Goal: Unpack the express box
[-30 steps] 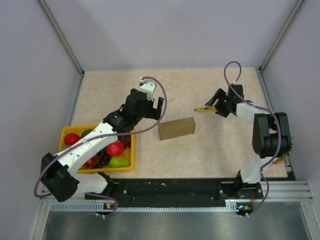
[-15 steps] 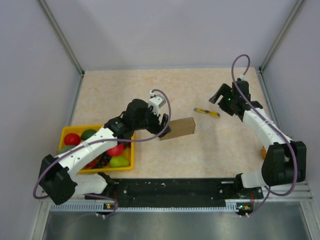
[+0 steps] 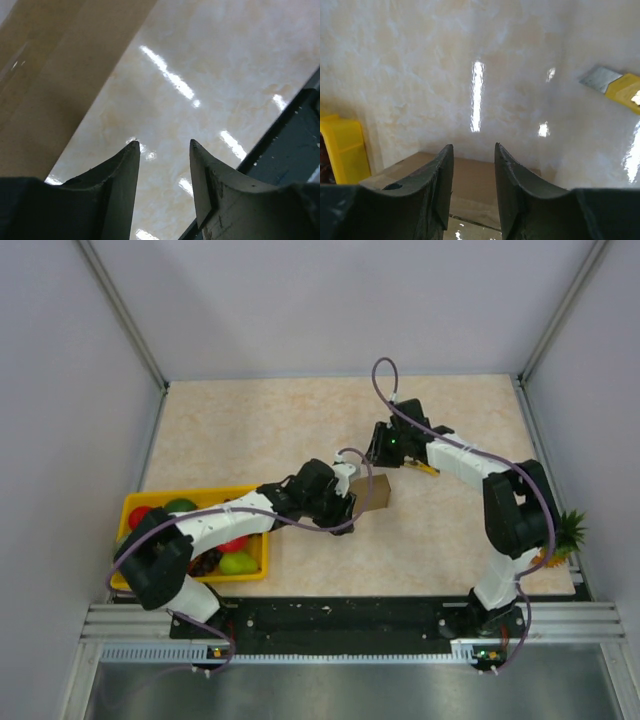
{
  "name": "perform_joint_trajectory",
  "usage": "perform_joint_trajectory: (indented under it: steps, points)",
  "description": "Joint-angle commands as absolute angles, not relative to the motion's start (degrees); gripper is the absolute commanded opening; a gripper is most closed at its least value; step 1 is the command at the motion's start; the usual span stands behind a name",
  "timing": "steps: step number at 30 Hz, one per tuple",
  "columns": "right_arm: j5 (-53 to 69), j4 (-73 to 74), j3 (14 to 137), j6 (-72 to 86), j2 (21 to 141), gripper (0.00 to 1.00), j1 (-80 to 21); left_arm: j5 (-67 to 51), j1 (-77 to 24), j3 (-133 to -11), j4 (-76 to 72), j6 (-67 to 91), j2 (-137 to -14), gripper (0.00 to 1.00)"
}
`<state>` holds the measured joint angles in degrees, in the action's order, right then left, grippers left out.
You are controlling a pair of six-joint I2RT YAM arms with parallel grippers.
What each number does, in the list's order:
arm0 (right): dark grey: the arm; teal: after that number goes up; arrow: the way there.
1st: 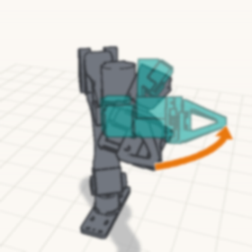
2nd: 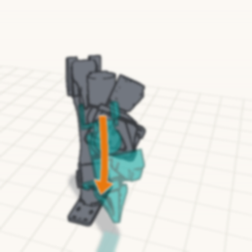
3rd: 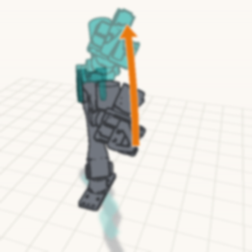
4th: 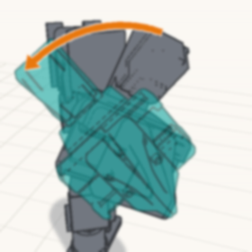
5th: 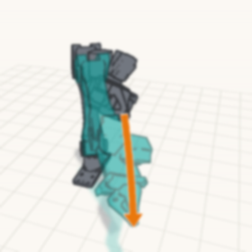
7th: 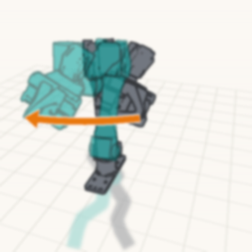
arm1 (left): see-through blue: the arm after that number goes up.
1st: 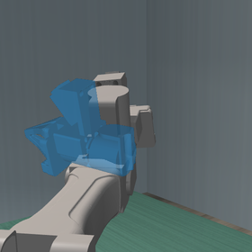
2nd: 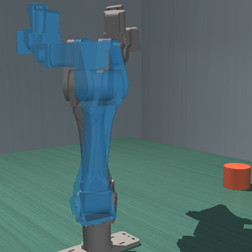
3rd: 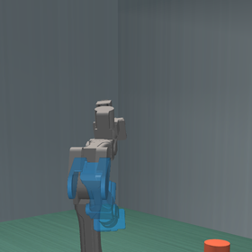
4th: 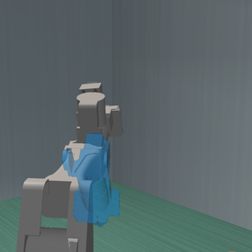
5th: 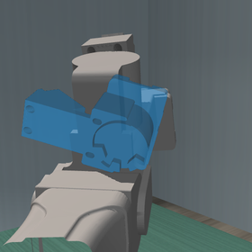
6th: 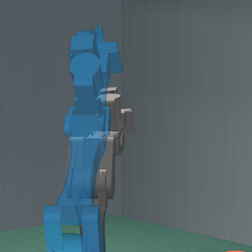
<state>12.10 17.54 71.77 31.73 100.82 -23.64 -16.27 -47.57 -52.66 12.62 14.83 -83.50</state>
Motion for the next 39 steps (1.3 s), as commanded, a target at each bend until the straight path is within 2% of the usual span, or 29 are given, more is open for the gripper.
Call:
perform_joint_trajectory:
  steps: [1,5,10,14,20,30,39]
  points:
    - [13.6,17.2,73.8,30.4,102.7,0.35,-26.2,-8.2,-47.3,-55.1,10.9,21.6,-88.0,0.49]
    - [14.0,18.3,71.6,30.2,100.6,0.34,-27.1,-1.2,-46.5,-57.3,13.0,23.3,-91.1,0.49]
    - [15.0,19.0,65.4,30.7,96.2,0.33,-27.2,0.3,-41.8,-59.0,10.7,24.9,-93.7,0.48]
    - [15.1,18.1,57.9,33.5,89.2,0.34,-27.6,-10.2,-37.0,-60.8,7.1,27.5,-98.8,0.48]
    - [11.0,15.5,54.6,36.2,82.8,0.36,-28.4,-17.0,-32.9,-61.4,4.9,30.8,-102.8,0.48]
    - [12.2,12.5,58.1,37.1,87.3,0.36,-29.9,-31.0,-30.3,-61.5,0.4,34.9,-108.4,0.47]
    - [12.9,12.0,58.4,37.7,85.7,0.36,-34.0,-46.9,-30.4,-63.0,-12.6,40.3,-115.0,0.48]
